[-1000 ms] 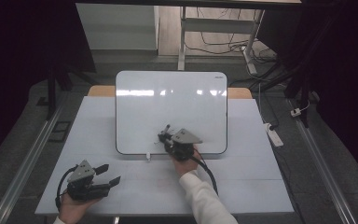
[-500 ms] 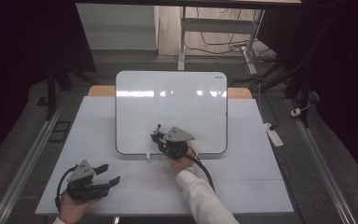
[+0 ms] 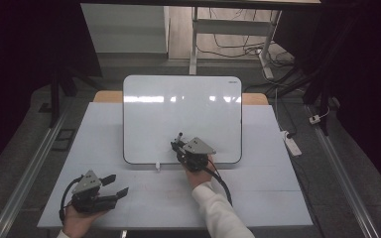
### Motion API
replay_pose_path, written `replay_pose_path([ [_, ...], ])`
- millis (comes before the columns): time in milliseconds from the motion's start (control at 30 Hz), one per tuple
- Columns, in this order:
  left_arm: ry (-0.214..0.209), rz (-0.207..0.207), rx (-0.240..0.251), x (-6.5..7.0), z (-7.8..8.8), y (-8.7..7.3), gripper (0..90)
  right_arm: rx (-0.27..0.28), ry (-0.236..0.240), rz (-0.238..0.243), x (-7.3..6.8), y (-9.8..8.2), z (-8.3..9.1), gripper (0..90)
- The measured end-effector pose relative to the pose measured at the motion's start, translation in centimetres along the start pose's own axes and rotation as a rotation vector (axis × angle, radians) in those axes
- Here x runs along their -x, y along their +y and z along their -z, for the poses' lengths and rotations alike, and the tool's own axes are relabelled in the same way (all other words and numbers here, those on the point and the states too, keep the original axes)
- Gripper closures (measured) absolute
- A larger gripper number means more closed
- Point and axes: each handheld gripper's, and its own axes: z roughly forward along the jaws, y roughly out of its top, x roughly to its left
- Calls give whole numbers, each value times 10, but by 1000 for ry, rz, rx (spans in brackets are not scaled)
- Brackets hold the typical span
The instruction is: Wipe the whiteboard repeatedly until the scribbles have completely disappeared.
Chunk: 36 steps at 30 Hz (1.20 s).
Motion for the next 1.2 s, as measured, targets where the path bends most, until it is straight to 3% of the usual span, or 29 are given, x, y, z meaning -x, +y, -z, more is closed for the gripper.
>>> replay_pose_path([
  [33, 0, 0, 0, 0, 0, 0, 317, -19, 39, 20, -8, -3, -3, 772],
  [67, 0, 1, 0, -1, 0, 0, 317, -43, 89, 88, -22, -9, -7, 772],
  [100, 1, 2, -1, -1, 0, 0, 317, -42, 85, 94, -21, -9, -6, 772],
  [133, 2, 4, -2, -1, 0, -1, 317, -31, 71, 64, -14, -8, -4, 772],
  [200, 2, 5, -1, -1, 1, -1, 317, 0, -13, 26, 1, -3, 4, 772],
  [233, 2, 5, 1, -1, 1, -1, 317, 0, -13, 26, 1, -3, 4, 772],
  [267, 0, 5, 1, -1, 1, -1, 316, 12, -26, -27, 8, -2, 7, 772],
  [333, -3, 2, -2, -1, 0, 0, 316, 7, -21, -18, 4, -3, 6, 772],
  [367, -3, 3, -6, -1, -1, 0, 316, -8, 15, -1, -2, -5, 3, 772],
  [400, -3, 2, -8, -1, -1, 0, 313, -26, 42, 66, -13, -9, 0, 772],
  [433, -2, 3, -8, -1, -1, 0, 313, -26, 42, 66, -13, -9, 0, 772],
  [467, -3, 5, -6, -1, 0, -1, 313, -14, 32, 28, -2, -7, 3, 772],
  [567, 1, 7, 1, -1, 1, -1, 314, 36, -69, -40, 21, 1, 11, 772],
  [633, -1, 4, -1, -1, 0, 0, 313, 56, -76, -70, 25, 2, 10, 772],
  [700, -2, 3, -2, -1, 0, 0, 313, 42, -25, -59, 14, -1, 5, 772],
  [767, -4, 5, -4, -1, -1, 0, 313, 12, 30, -13, 1, -4, -1, 772],
  [833, -3, 7, -3, -2, 0, 0, 313, 11, 30, 0, 0, -4, -2, 772],
  [867, 0, 7, -2, -1, 0, -1, 313, 21, 20, -5, 4, -3, -1, 772],
  [900, 2, 7, -1, -1, 1, -1, 313, 38, -21, -24, 11, -1, 2, 772],
  [933, 1, 7, 2, -1, 1, -1, 313, 80, -101, -64, 28, 4, 9, 772],
  [967, 3, 7, 5, -1, 2, -1, 314, 89, -116, -84, 33, 5, 11, 772],
  [1067, 2, 7, 4, -1, 1, 0, 314, 81, -96, -92, 29, 4, 9, 773],
  [1100, 1, 6, 0, -2, 0, 0, 314, 65, -58, -82, 22, 3, 6, 773],
  [1167, 0, 6, -2, -2, 0, 0, 313, 34, 2, -19, 8, -1, 0, 773],
  [1200, 1, 6, -1, -2, 0, 0, 314, 29, -6, -5, 8, 0, 0, 773],
])
